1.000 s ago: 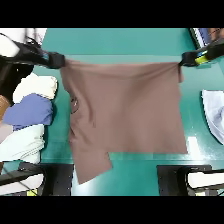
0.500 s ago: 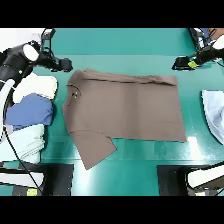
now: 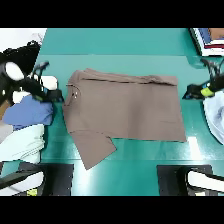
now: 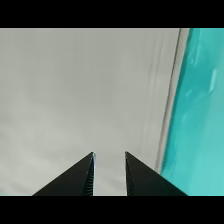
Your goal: Fold the shirts.
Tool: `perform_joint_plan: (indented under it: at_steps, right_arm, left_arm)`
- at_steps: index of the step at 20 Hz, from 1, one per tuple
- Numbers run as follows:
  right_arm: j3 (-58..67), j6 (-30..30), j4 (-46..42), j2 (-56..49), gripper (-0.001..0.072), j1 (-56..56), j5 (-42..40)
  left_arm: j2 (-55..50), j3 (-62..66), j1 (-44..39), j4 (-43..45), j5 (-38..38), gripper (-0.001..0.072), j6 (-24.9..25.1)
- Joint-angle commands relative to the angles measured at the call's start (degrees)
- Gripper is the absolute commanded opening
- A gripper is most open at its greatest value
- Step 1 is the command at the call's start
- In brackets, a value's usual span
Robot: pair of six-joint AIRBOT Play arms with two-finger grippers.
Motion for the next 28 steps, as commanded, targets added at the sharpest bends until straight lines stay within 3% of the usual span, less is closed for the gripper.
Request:
perform_joint_plan:
  at_steps: [1, 2, 3, 12, 13, 14, 15, 20, 23, 28]
  right_arm:
    - [-11.5, -2.7, 7.3, 7.8, 0.0306, -2.4, 0.2]
    - [-13.2, -3.0, 9.8, 9.4, 0.0434, -3.2, -0.1]
    - [-14.3, -3.0, 11.6, 10.8, 0.0469, -3.8, -0.2]
    - [-15.6, -3.0, 11.4, 17.6, 0.0468, -4.4, -1.4]
    - [-15.6, -3.3, 11.0, 17.7, 0.0468, -4.6, -1.4]
    - [-15.9, -3.5, 10.0, 17.8, 0.0468, -5.1, -0.9]
    - [-16.9, -3.5, 9.4, 17.8, 0.0468, -6.5, -0.3]
    - [-27.5, -3.5, 1.0, 17.7, 0.0468, -20.3, -0.4]
    - [-34.2, -3.6, 1.4, 17.7, 0.0465, -30.1, -2.5]
    - [-41.6, -5.7, 1.5, 17.7, 0.045, -29.4, -5.7]
  left_arm:
    - [9.4, -17.7, 0.2, -6.3, 0.4, 0.0467, -0.2]
    - [11.3, -21.4, 0.2, -7.1, 0.8, 0.0467, -0.3]
    - [12.7, -24.5, 0.2, -7.2, 1.5, 0.0467, -1.3]
    - [13.8, -34.0, 0.2, -19.2, 16.0, 0.0463, -1.0]
    - [13.8, -34.0, 0.2, -19.8, 16.7, 0.0319, -1.0]
    - [13.8, -33.8, 0.2, -20.4, 16.9, 0.0066, -1.0]
    - [13.8, -33.4, 0.2, -20.6, 16.8, 0.0025, -1.0]
    - [13.9, -29.5, 0.2, -20.7, 13.7, 0.0024, 1.7]
    - [13.9, -28.7, 0.2, -20.7, 14.8, 0.0024, 2.1]
    - [13.9, -28.7, 0.2, -20.7, 17.0, 0.0025, 2.0]
